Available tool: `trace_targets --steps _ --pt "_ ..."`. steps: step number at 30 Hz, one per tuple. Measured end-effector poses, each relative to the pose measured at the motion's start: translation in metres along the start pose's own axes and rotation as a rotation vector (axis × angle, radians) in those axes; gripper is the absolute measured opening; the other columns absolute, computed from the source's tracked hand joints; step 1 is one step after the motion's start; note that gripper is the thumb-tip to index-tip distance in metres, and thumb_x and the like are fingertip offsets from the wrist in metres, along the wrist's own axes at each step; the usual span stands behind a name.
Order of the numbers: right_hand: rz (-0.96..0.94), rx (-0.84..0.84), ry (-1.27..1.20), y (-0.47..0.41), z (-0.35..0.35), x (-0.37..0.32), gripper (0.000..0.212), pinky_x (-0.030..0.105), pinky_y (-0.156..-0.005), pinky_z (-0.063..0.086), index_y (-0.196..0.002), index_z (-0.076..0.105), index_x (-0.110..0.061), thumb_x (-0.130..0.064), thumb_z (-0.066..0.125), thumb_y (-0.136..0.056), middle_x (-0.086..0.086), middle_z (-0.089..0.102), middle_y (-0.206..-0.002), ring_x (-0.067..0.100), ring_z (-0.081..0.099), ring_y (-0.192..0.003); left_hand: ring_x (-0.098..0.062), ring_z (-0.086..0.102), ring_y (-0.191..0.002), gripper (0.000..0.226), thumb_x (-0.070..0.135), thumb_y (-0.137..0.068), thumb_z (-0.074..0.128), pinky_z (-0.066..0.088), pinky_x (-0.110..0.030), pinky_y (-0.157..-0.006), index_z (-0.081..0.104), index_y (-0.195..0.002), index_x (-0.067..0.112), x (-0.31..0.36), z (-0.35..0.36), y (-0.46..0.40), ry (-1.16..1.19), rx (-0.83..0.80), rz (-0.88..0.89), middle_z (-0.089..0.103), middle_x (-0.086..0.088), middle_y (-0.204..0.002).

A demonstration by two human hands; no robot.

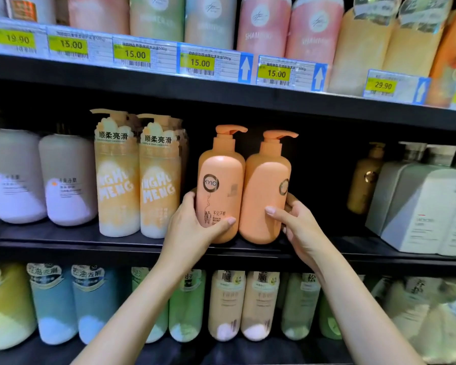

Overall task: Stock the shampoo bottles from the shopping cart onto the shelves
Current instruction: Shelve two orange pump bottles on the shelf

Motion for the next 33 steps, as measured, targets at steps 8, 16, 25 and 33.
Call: trace_targets --steps 8,16,25,33 --pt "-0.016 -0.035 -0.004 0.0007 0.0009 -0.001 0.092 0.034 -0.098 0.048 -0.137 0.04 -0.018 -0.033 0.079 -0.055 0.001 0.061 -0.125 0.013 0.059 -0.115 0.001 0.059 -0.1 0.063 0.04 -0.067 0.081 0.052 -0.029 -0.085 0.048 -0.118 0.025 0.0033 -0.0018 0.002 0.038 -0.002 0.001 0.063 0.011 -0.112" --pt "-0.023 -0.027 0.07 0.0001 0.0027 -0.0012 0.099 0.036 -0.097 0.049 -0.136 0.041 -0.023 -0.036 0.086 -0.05 -0.004 0.063 -0.121 0.01 0.061 -0.111 0.019 0.055 -0.091 0.054 0.028 -0.075 0.078 0.048 -0.004 -0.066 0.045 -0.117 0.031 0.0008 -0.0024 0.0024 0.11 -0.028 -0.011 0.058 0.022 -0.106" --pt "-0.031 -0.031 0.023 -0.0005 0.0 -0.0004 0.099 0.03 -0.093 0.05 -0.141 0.035 -0.019 -0.024 0.083 -0.055 -0.001 0.059 -0.128 0.01 0.059 -0.115 -0.002 0.057 -0.108 0.082 0.05 -0.062 0.079 0.053 -0.032 -0.09 0.04 -0.13 0.026 -0.0047 -0.0032 0.0014 0.039 -0.004 -0.03 0.057 0.008 -0.123" --pt "-0.038 0.057 0.083 -0.0013 -0.0025 -0.0026 0.089 0.025 -0.087 0.052 -0.137 0.038 -0.015 -0.022 0.083 -0.061 -0.002 0.058 -0.125 0.005 0.06 -0.109 -0.02 0.058 -0.109 0.068 0.044 -0.07 0.078 0.049 -0.042 -0.092 0.044 -0.12 0.014 -0.0035 0.0012 -0.0043 -0.053 0.015 -0.08 0.06 -0.003 -0.12"
Point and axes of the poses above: each hand's wrist, its own y-axis away from the middle knuckle, its own z-axis out of the palm, x = y × z, the point moved 9 cm from there along -y, towards the middle knuckle
